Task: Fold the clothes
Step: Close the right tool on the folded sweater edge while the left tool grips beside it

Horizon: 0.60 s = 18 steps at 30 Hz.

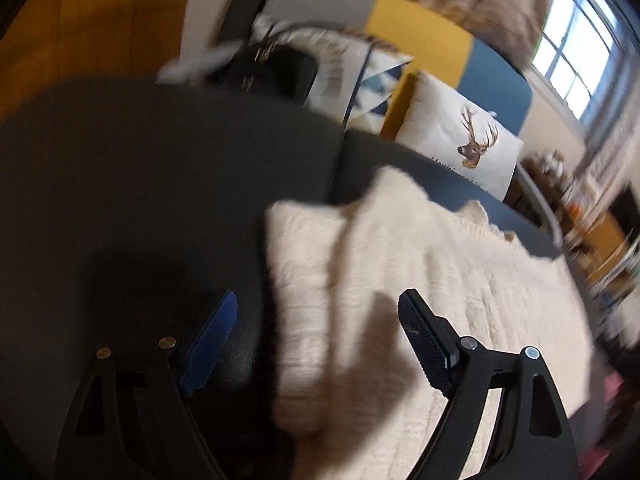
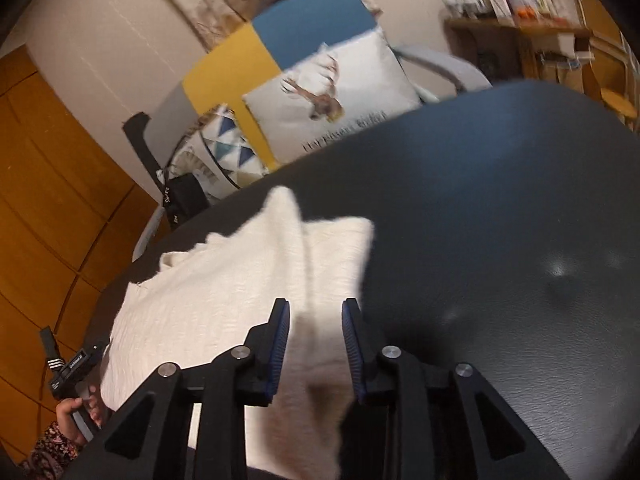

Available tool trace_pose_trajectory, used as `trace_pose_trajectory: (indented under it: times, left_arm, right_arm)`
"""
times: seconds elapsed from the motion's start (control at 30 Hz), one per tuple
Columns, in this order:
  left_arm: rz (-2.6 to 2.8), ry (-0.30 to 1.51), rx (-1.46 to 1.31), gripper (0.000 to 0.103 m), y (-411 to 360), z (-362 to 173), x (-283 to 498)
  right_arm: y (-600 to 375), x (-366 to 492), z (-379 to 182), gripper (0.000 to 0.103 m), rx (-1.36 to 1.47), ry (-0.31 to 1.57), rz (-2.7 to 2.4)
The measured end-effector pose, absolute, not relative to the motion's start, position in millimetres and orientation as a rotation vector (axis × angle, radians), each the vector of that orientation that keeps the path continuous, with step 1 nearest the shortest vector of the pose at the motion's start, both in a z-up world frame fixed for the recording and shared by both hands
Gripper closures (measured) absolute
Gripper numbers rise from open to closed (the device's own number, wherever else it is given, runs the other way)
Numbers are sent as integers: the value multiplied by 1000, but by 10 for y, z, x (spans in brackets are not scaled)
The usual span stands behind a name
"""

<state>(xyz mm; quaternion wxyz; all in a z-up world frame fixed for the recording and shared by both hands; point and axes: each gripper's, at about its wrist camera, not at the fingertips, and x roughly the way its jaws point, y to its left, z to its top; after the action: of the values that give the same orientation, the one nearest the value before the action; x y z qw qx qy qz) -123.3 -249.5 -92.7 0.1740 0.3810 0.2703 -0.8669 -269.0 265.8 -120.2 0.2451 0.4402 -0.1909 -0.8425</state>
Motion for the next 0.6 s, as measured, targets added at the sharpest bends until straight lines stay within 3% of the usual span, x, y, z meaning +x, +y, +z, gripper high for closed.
trace_pose_trajectory:
  times: [0.23, 0.37, 0.6]
  left_arm:
    - [-2449, 1064, 1083, 18, -2840, -929, -1192]
    - [-2475, 1075, 1151, 18, -2889, -928, -1261]
    - [-2560, 1067, 1285, 12, -2887, -948, -1448]
  right_arm:
    - [2694, -3132, -1542, 53, 1415, -727, -2037]
    - [2623, -3290, -1642, 51, 1435, -838, -1916]
    - [2085, -3378, -1579, 38, 1502, -697, -1823]
